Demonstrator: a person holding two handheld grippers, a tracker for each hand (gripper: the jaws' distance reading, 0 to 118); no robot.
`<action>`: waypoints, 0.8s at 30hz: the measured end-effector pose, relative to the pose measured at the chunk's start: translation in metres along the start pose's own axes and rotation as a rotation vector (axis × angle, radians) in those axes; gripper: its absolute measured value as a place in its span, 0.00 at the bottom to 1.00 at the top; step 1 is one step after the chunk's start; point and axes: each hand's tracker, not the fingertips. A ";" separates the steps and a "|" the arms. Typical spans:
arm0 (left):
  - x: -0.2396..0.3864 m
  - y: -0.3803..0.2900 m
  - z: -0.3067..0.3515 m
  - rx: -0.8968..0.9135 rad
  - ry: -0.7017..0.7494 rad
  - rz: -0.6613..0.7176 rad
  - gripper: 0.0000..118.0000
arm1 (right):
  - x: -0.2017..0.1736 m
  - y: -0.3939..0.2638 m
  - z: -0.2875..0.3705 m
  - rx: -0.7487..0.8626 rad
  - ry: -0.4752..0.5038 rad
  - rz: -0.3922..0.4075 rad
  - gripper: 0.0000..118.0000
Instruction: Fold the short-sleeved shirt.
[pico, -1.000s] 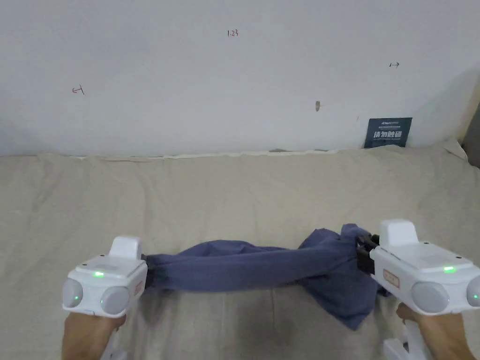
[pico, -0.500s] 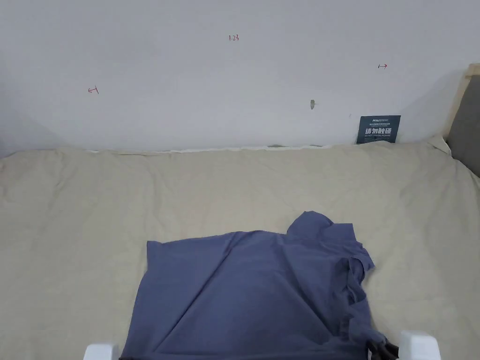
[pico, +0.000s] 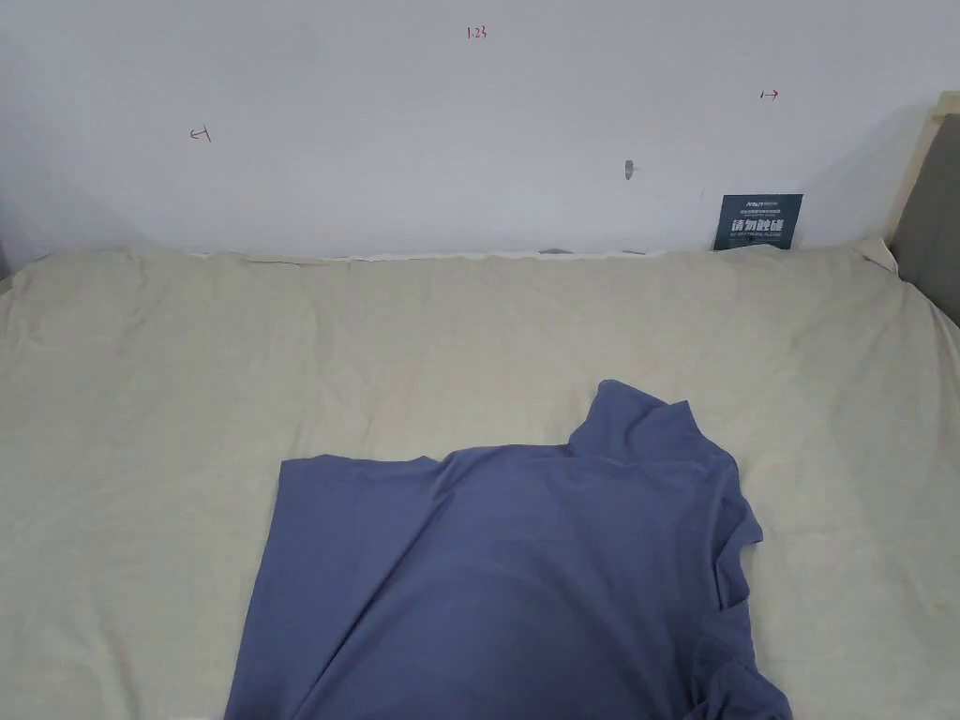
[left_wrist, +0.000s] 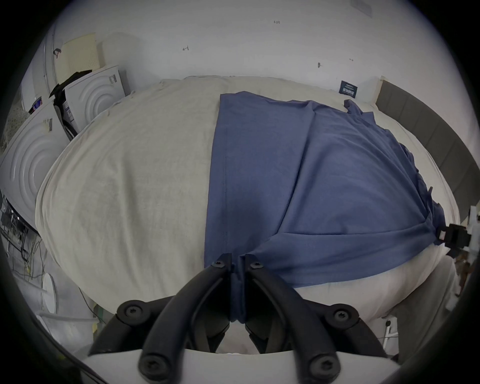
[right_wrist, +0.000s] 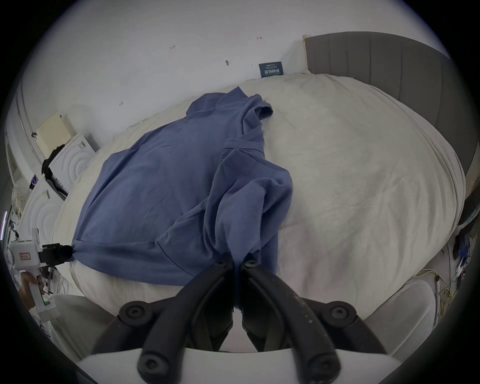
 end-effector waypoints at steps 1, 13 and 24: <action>0.002 -0.001 0.004 0.002 -0.004 0.008 0.08 | -0.002 0.003 0.000 -0.002 -0.007 0.007 0.06; 0.004 0.073 0.084 0.454 -0.061 0.108 0.98 | -0.041 0.123 0.100 0.418 -0.046 0.103 0.92; 0.013 0.094 0.135 0.750 0.002 0.088 0.28 | -0.074 0.140 0.170 0.729 -0.139 0.244 0.59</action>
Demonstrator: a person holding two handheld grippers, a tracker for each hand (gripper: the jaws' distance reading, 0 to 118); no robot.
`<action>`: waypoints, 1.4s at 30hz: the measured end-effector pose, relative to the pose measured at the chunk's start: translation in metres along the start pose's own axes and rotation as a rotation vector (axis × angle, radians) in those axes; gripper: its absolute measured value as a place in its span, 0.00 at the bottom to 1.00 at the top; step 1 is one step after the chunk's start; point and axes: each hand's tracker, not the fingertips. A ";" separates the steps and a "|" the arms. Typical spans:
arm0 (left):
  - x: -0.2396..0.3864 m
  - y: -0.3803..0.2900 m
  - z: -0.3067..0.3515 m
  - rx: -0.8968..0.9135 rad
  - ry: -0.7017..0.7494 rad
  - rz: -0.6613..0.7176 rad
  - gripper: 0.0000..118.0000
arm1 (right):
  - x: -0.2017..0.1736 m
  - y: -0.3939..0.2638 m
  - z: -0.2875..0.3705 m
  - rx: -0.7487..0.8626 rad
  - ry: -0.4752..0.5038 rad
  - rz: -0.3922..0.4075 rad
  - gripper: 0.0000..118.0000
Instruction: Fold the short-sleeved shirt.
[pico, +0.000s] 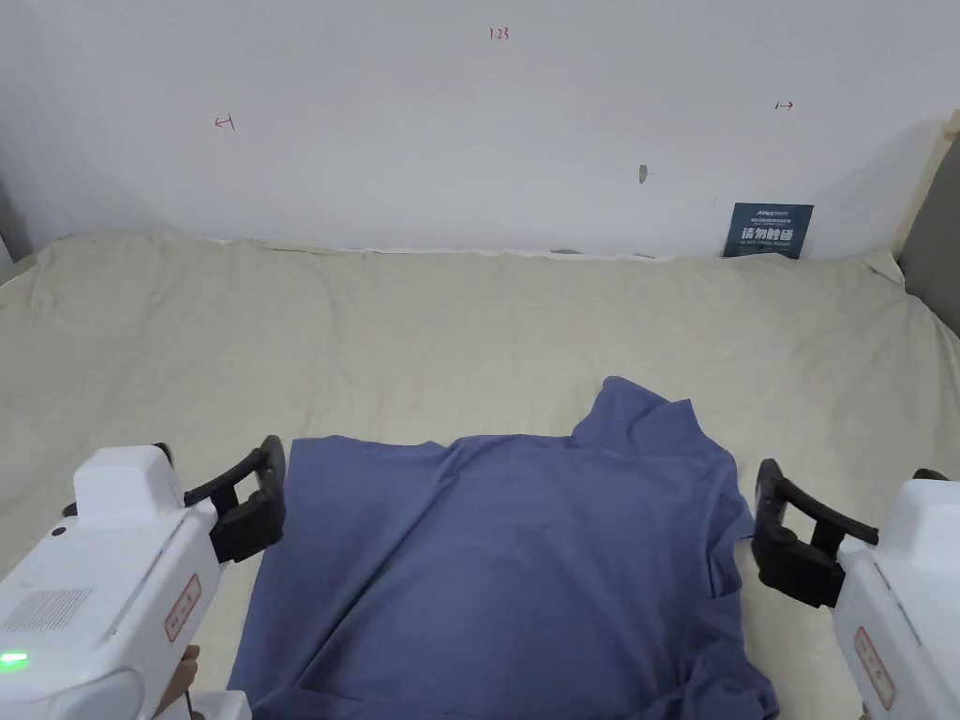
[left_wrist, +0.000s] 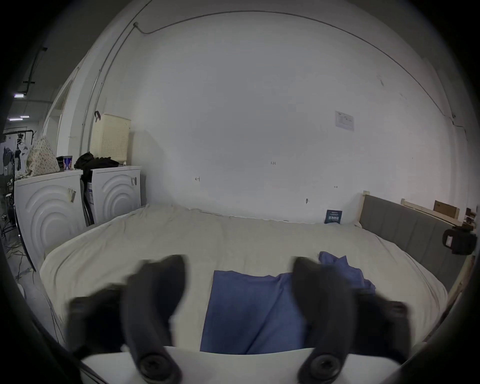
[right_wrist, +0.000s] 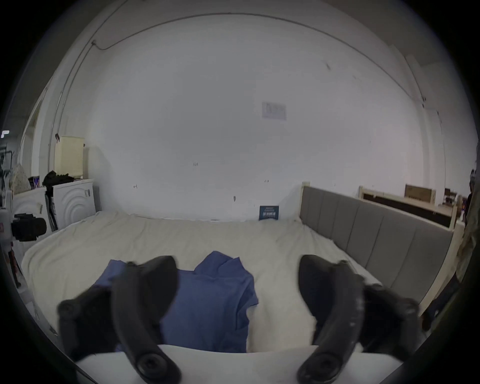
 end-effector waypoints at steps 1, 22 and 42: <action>0.004 -0.003 0.001 -0.001 0.000 0.000 0.01 | -0.001 0.000 0.003 -0.002 -0.002 0.003 0.34; -0.033 -0.097 -0.020 -0.601 -0.022 -0.002 0.54 | -0.009 -0.028 -0.008 -0.078 0.060 0.006 0.01; -0.022 -0.179 -0.013 -0.717 -0.037 -0.084 0.01 | 0.011 -0.077 -0.020 -0.290 0.032 -0.038 0.11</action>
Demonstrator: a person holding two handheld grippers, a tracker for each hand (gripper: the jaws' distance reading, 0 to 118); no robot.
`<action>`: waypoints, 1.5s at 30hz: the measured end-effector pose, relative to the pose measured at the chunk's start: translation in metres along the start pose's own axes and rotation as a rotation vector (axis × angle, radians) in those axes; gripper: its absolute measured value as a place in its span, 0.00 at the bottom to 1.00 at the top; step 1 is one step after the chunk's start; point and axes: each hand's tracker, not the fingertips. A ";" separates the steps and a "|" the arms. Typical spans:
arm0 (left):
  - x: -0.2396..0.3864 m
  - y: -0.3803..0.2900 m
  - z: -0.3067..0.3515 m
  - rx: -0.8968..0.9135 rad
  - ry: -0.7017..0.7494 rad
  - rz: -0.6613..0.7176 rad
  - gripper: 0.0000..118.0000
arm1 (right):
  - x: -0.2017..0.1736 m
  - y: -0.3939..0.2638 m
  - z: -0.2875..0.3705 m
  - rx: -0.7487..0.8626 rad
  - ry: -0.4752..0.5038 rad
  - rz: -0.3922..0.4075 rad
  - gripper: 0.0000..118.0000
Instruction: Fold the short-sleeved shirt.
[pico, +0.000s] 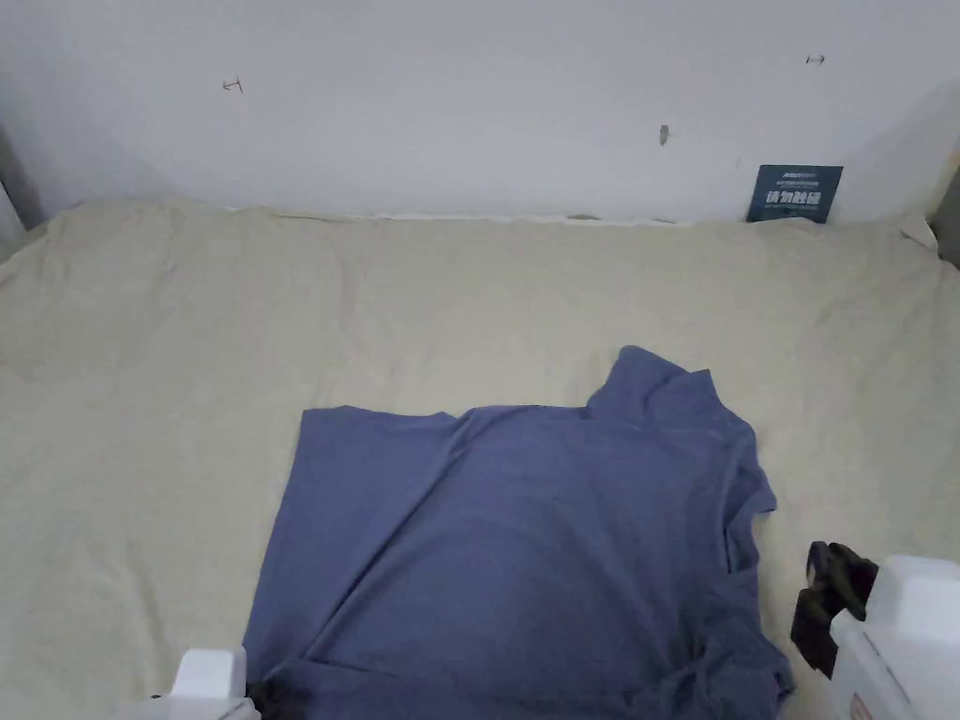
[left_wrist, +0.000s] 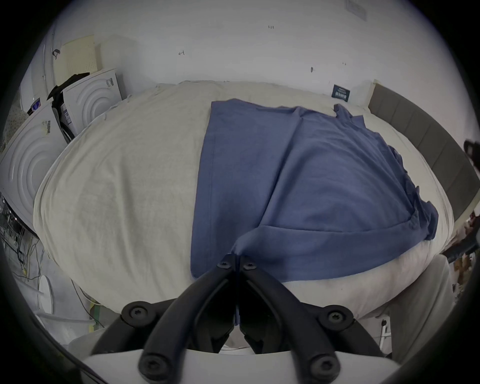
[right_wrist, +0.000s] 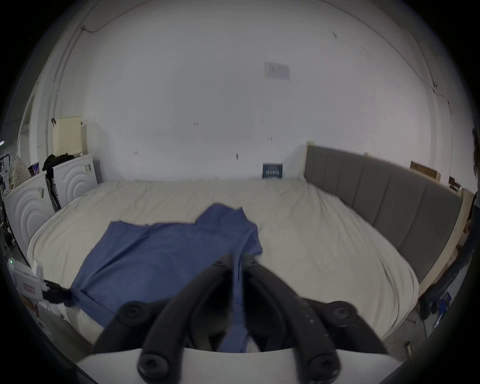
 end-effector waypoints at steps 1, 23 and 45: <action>-0.001 0.002 0.004 0.017 -0.004 0.013 0.01 | 0.003 -0.007 -0.006 -0.040 0.003 -0.007 0.21; -0.015 0.031 0.016 0.132 -0.036 0.108 0.01 | -0.016 -0.070 -0.044 -0.183 0.078 0.109 0.05; 0.004 0.170 -0.147 -0.035 0.053 -0.022 0.01 | -0.022 -0.011 -0.261 -0.409 0.036 -0.002 0.05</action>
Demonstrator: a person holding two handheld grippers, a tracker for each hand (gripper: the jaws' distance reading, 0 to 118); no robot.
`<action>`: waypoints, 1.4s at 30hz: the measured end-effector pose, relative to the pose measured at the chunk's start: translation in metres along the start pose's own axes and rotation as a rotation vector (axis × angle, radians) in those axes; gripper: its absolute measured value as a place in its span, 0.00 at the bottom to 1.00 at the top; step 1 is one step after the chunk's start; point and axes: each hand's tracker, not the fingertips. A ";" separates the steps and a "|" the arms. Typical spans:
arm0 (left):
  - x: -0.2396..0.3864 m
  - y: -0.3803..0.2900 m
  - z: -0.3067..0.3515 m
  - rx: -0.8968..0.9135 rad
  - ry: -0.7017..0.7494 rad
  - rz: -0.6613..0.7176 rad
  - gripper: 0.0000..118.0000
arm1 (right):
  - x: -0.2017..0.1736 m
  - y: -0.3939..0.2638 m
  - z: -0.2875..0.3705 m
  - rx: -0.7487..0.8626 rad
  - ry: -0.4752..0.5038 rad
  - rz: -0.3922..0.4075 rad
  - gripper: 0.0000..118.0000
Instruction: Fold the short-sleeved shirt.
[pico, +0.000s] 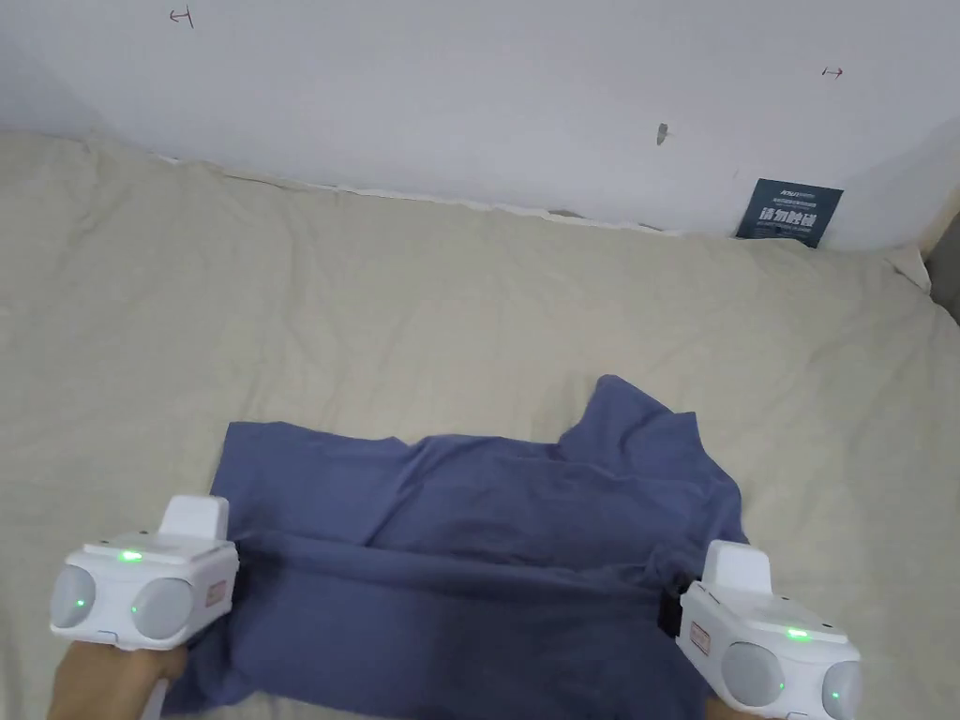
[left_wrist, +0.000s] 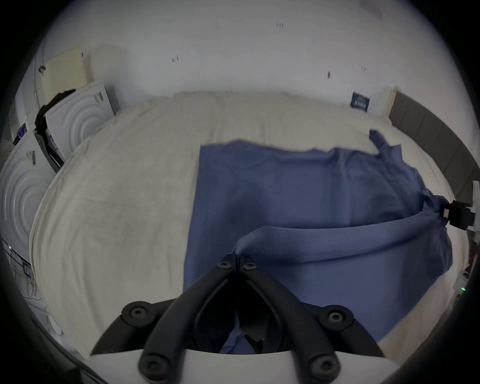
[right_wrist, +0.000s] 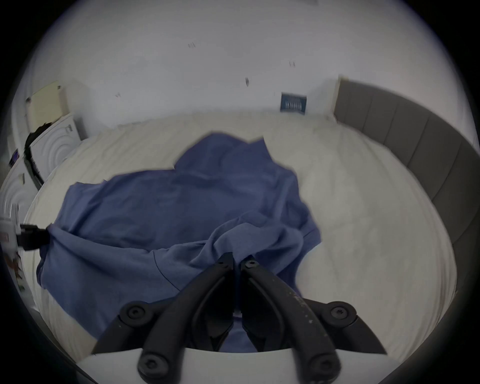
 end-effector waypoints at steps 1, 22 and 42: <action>0.001 -0.002 -0.005 -0.017 0.006 0.004 0.01 | 0.001 -0.002 -0.008 -0.025 -0.007 -0.014 0.05; 0.017 0.015 0.192 0.607 -0.028 0.025 0.94 | -0.004 0.012 0.211 0.556 0.001 0.067 0.89; 0.032 -0.072 0.246 0.742 0.004 -0.026 0.00 | -0.017 -0.056 0.276 0.690 -0.086 0.086 0.01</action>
